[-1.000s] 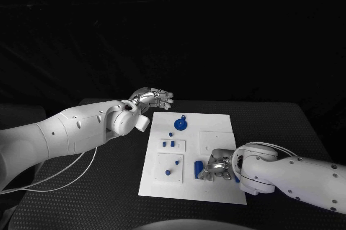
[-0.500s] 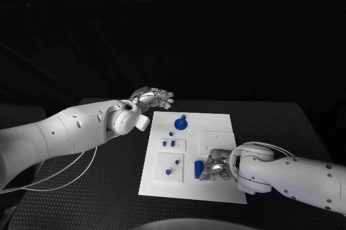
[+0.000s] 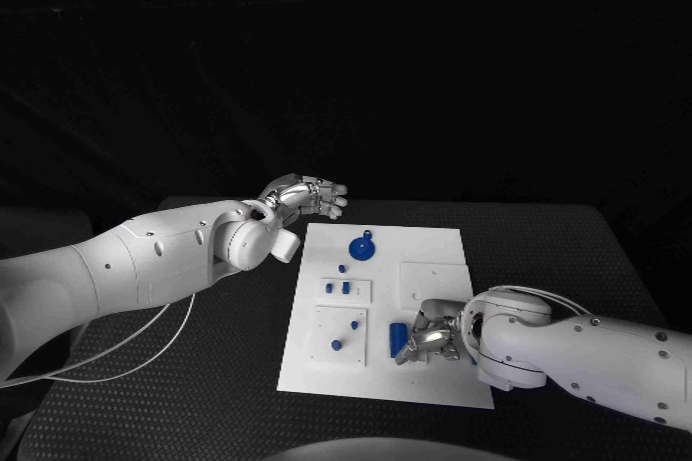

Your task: Assemble the parts on the task board

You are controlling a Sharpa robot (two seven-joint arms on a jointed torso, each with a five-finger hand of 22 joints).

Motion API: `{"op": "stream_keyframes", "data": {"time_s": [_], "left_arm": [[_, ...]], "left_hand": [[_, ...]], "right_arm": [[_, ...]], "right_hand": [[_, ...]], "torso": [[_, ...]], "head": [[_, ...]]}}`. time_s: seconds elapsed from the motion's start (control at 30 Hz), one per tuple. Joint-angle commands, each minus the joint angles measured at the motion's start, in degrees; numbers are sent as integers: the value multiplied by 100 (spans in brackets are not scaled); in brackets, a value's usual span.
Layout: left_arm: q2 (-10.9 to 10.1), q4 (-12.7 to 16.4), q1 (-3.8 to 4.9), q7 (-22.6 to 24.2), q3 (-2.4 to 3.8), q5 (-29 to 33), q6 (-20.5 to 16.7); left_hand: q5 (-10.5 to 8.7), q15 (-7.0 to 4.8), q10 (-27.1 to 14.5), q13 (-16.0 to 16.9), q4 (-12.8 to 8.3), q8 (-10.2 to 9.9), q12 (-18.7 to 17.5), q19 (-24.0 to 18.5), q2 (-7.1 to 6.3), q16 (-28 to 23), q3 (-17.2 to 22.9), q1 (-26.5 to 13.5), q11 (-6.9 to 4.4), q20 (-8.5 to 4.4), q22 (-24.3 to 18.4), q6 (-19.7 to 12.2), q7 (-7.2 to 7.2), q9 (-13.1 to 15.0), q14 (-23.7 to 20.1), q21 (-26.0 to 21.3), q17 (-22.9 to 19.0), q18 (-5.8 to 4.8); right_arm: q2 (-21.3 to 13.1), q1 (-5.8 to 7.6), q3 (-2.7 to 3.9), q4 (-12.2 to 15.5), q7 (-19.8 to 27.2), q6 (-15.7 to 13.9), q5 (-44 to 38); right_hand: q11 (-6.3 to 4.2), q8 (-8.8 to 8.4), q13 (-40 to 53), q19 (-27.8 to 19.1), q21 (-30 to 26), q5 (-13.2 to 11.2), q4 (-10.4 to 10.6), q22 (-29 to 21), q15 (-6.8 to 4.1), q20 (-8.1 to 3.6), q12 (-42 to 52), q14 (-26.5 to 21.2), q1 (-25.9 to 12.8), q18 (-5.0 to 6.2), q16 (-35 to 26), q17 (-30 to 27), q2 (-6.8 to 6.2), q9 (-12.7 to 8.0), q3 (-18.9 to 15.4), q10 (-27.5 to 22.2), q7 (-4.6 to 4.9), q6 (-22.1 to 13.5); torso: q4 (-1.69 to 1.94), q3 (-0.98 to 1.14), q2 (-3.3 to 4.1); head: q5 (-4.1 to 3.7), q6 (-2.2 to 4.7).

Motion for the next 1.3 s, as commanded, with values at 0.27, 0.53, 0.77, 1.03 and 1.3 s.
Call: {"op": "stream_keyframes", "data": {"time_s": [0.27,0.53,0.77,1.03,1.3], "left_arm": [[-5,8,5,26,2,-2,78],[-3,-1,5,31,1,-2,73],[-2,-17,5,35,0,-3,62],[23,-24,5,34,-1,-3,69],[15,-19,5,29,-3,-5,62]], "left_hand": [[-5,28,-48,-6,30,13,6,15,-19,-35,-3,-41,-4,39,11,-49,1,-6,18,-37,14,52],[-5,29,-48,-6,31,13,6,16,-18,-39,-2,-39,-4,39,13,-50,1,-6,19,-39,19,52],[-4,28,-47,-7,31,14,7,16,-17,-41,-1,-37,-4,39,15,-49,1,-5,20,-40,23,52],[-3,28,-46,-7,31,15,8,17,-17,-43,0,-34,-5,39,18,-49,0,-5,22,-41,27,52],[-3,28,-45,-7,31,17,9,18,-18,-46,0,-31,-5,39,21,-47,0,-5,24,-43,33,53]], "right_arm": [[-225,-17,-20,111,-8,8,81],[-584,133,50,353,457,-417,244],[-946,383,203,395,603,-506,470],[-1275,475,222,361,482,-314,496],[-1571,479,212,325,-250,529,-489]], "right_hand": [[10,27,43,-8,-17,17,-43,-12,-13,-39,-41,-3,-84,40,-27,-4,-40,58,-393,-14,23,-41],[5,32,51,-9,-23,17,-40,-18,-19,-49,-43,-6,-92,40,-27,-4,15,70,-459,-7,18,-41],[21,5,63,0,-32,18,-47,-29,-16,-71,-39,-3,14,40,-32,-9,101,91,-468,14,37,-130],[84,-66,77,-7,-46,20,-64,-38,41,-73,-42,-2,101,40,-40,-15,206,115,-529,17,102,-317],[79,-10,91,7,-39,13,-122,-38,46,-72,-40,11,480,39,-32,-12,448,192,-329,41,93,-255]], "torso": [[-3,1,-4],[-6,4,-4],[-11,7,-4],[-6,18,-4],[-8,7,-2]], "head": [[8,5],[-7,43],[-65,91],[-135,131],[-369,175]]}}
